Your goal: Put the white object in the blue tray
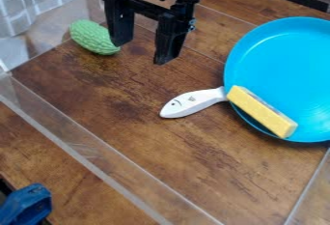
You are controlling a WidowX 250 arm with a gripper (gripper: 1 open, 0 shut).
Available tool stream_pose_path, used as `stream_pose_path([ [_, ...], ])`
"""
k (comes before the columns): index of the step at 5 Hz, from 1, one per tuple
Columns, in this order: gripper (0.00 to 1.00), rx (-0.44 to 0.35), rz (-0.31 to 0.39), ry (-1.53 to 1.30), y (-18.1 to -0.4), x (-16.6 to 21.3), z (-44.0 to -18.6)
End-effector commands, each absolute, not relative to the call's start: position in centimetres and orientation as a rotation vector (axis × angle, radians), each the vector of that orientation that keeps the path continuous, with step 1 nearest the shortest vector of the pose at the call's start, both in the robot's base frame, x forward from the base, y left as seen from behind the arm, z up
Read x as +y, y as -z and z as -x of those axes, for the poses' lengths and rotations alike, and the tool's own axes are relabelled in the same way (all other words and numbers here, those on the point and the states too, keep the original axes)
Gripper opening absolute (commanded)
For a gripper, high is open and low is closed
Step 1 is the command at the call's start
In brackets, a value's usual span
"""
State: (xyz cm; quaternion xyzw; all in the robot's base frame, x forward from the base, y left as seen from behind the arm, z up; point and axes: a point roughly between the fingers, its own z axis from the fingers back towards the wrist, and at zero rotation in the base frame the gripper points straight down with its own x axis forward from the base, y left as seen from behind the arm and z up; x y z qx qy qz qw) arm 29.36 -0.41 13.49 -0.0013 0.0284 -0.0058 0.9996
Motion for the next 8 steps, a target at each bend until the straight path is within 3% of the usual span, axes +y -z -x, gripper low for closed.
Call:
stream_pose_path([
  [1, 1.0, 0.058, 0.004, 0.022, -13.1, -0.2, -29.6],
  [2, 1.0, 0.057, 0.005, 0.027, -12.7, 0.2, -30.0],
  [4, 1.0, 0.029, 0.008, 0.001, -13.9, 1.9, -31.4],
  [8, 1.0, 0.021, 0.016, 0.01, -13.0, 2.4, -31.8],
])
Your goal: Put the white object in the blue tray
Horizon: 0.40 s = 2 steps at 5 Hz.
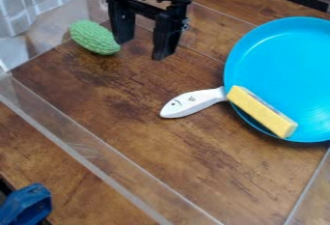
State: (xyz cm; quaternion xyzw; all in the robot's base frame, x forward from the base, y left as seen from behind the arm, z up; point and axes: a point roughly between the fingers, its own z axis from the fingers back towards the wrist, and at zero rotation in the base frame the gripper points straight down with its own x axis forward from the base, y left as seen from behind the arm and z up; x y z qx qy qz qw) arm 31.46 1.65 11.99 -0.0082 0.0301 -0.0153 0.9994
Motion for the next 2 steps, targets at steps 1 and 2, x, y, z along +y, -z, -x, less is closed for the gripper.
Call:
stream_pose_path([
  [1, 1.0, 0.023, 0.019, 0.009, -12.83, 2.44, -31.72],
  [2, 1.0, 0.028, 0.02, 0.005, -12.54, 2.65, -31.63],
])
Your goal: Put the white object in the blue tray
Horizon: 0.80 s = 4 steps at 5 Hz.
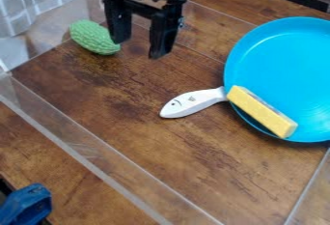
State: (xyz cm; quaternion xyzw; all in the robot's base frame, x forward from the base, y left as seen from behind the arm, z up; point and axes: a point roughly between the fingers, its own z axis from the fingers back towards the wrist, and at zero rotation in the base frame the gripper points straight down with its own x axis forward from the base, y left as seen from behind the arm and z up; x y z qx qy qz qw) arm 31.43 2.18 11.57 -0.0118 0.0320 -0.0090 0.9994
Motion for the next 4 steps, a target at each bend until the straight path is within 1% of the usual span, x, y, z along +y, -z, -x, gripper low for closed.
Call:
stream_pose_path([
  [1, 1.0, 0.023, 0.02, 0.007, -12.27, 2.68, -31.79],
  [4, 1.0, 0.012, 0.012, -0.006, -11.99, 3.1, -31.97],
])
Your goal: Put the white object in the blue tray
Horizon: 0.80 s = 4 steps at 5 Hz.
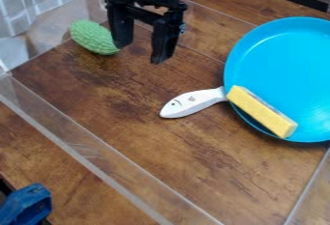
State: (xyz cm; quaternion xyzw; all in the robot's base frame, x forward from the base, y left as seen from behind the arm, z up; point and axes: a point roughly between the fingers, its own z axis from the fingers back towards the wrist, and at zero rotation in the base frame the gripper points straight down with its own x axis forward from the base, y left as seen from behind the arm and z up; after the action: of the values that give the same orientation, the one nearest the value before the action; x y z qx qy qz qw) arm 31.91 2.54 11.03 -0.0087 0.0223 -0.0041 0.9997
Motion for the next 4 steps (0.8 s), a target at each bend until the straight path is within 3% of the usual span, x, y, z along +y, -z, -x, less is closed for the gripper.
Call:
stream_pose_path([
  [1, 1.0, 0.008, 0.012, -0.016, -11.98, 3.31, -31.96],
  [4, 1.0, -0.025, 0.006, -0.01, -11.64, 3.7, -32.85],
])
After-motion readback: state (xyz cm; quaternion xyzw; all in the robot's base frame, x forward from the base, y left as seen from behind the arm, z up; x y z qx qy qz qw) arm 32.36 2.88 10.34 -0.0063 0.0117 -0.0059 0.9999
